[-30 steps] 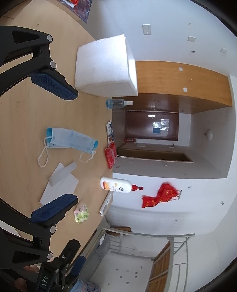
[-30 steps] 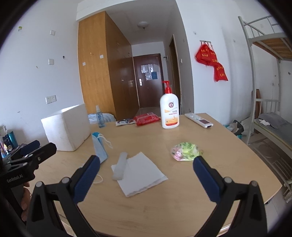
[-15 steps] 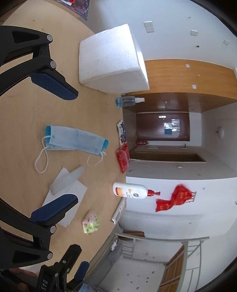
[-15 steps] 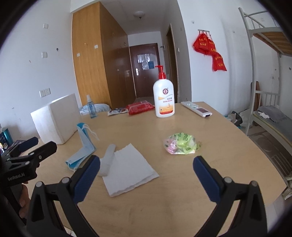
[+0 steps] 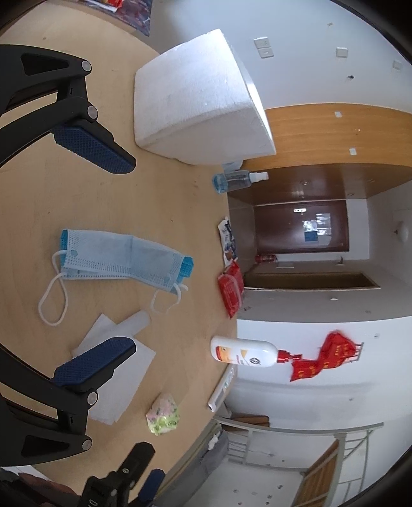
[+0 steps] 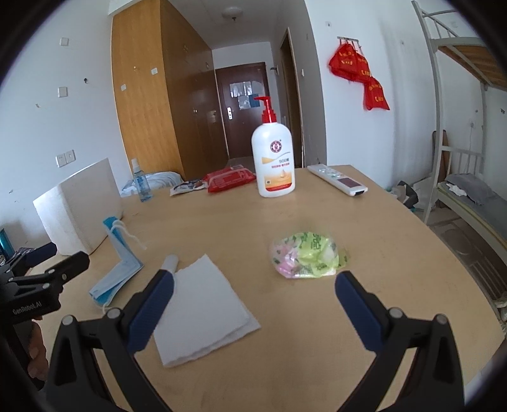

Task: Organize soft objects
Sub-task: 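Reach left tool to blue mask while right tool approaches green wrapped pack, then close left tool on blue mask while right tool grips green wrapped pack, then carry blue mask and green wrapped pack with both tools to white foam box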

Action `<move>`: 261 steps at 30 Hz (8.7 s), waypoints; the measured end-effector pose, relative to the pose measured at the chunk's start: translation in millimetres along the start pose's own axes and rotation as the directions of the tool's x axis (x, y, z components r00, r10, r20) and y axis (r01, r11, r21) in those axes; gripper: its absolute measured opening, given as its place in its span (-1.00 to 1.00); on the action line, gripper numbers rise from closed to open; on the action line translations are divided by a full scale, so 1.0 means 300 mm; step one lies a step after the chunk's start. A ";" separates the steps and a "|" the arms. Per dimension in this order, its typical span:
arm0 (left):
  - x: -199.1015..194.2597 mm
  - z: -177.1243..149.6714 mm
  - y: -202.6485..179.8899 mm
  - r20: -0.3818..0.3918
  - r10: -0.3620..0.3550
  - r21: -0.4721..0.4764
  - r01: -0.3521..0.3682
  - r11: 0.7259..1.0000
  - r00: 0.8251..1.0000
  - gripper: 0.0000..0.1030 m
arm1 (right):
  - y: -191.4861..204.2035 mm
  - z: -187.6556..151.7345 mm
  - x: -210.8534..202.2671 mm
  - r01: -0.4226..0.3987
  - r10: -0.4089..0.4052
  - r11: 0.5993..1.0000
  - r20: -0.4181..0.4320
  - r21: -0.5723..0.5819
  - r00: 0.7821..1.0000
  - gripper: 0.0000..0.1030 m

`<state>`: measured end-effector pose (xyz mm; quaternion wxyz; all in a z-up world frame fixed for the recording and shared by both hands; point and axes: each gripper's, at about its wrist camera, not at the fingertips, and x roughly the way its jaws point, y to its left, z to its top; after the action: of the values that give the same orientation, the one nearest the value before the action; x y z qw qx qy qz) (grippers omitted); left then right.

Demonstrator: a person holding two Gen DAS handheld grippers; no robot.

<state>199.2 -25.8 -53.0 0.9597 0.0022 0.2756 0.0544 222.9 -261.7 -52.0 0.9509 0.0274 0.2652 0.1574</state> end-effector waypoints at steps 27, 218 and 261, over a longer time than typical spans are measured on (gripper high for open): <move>0.250 0.061 -0.020 -0.155 0.076 0.020 -0.074 0.997 0.985 0.95 | -0.066 0.054 0.138 -0.034 0.037 0.998 -0.068 0.049 0.997 0.99; -0.824 -0.131 0.351 0.290 0.335 -0.171 -0.295 0.940 0.897 -0.67 | 0.534 0.090 -0.386 -0.392 0.424 0.875 0.060 -0.285 0.904 0.19; -0.433 0.212 0.539 0.203 0.381 -0.191 -0.345 0.919 0.902 -0.67 | 0.697 0.372 0.032 -0.465 0.465 0.837 -0.073 -0.289 0.882 0.19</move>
<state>106.8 122.7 75.0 0.9559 -0.0120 0.1493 0.2526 228.4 -56.6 67.5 0.8772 -0.0527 0.2235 0.4216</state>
